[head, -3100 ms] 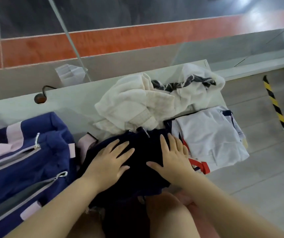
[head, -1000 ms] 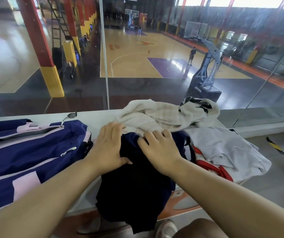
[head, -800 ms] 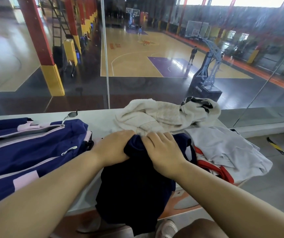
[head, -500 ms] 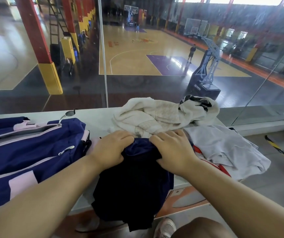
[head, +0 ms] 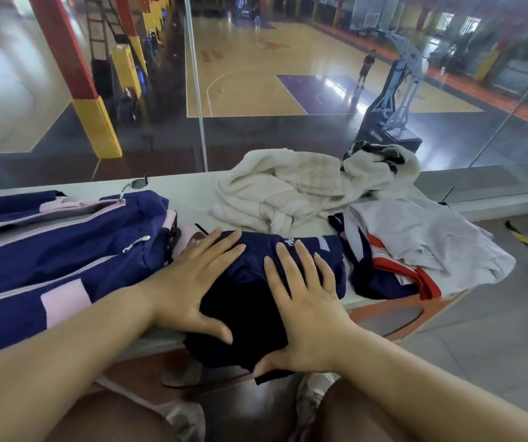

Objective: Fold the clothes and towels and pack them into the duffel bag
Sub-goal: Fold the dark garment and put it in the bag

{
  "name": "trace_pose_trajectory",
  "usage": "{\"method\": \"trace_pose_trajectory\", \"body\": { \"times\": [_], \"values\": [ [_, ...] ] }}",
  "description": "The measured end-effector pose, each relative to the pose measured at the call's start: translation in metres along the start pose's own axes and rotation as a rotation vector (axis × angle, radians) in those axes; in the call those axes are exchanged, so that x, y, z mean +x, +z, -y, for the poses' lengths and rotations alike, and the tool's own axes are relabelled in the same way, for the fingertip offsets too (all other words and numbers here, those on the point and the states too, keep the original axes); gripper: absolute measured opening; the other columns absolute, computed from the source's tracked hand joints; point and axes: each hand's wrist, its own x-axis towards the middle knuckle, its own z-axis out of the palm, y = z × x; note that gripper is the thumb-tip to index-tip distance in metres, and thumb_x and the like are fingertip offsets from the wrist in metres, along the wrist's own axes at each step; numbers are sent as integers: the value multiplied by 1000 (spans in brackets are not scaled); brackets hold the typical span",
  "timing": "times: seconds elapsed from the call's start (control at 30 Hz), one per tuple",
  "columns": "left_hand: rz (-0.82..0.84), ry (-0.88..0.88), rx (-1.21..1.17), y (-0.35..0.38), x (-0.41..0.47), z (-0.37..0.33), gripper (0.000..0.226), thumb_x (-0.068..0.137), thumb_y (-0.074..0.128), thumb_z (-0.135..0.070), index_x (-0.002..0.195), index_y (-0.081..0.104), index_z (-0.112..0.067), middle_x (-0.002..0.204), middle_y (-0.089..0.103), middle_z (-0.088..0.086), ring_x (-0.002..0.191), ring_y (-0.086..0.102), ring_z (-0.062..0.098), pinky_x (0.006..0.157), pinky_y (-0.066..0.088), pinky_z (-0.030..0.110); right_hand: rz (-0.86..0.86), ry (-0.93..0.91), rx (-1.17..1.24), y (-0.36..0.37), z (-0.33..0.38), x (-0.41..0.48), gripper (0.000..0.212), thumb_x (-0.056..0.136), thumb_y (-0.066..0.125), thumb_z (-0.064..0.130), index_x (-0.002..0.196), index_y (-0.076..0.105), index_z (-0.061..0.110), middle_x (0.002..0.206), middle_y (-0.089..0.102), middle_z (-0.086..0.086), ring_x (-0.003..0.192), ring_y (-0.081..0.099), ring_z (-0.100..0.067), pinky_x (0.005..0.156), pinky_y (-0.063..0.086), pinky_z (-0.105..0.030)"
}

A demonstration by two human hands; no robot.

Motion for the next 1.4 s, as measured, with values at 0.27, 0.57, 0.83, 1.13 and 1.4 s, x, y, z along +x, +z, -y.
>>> {"method": "trace_pose_trajectory", "body": {
  "times": [0.27,0.57,0.83,1.13,1.4],
  "values": [
    [-15,-130,267,25,0,-26,145,50,64,-76,131,-43,-20,149,-37,13,136,-32,41,114,-3,59,-54,37,-35,15,-4,10,137,33,73,74,141,30,3,145,37,-25,134,20,-45,107,11,-57],
    [-325,-83,93,25,14,-22,90,61,53,-63,132,35,-10,137,48,21,125,47,41,105,39,51,-59,-36,93,-7,-30,25,105,42,75,58,133,47,14,137,51,-12,126,47,-35,98,36,-50],
    [-399,-140,33,2,40,-18,56,72,54,-41,121,51,-15,108,67,4,94,66,28,71,50,33,68,3,82,-16,-24,31,137,55,69,74,148,-12,17,158,-4,-11,144,-8,-34,116,-3,-50],
    [-391,-154,5,-9,42,-7,59,69,37,-56,117,50,-25,102,66,-8,84,65,15,73,45,30,-164,43,42,1,-21,45,120,51,77,56,145,12,18,132,49,-14,125,43,-39,107,27,-56],
    [-211,-261,-458,-36,32,-16,60,67,73,-40,118,42,-41,99,61,-19,92,59,4,82,48,24,-110,-5,-21,-11,-28,67,105,55,79,40,140,23,18,106,62,-12,95,60,-34,85,45,-47]
  ]
}}
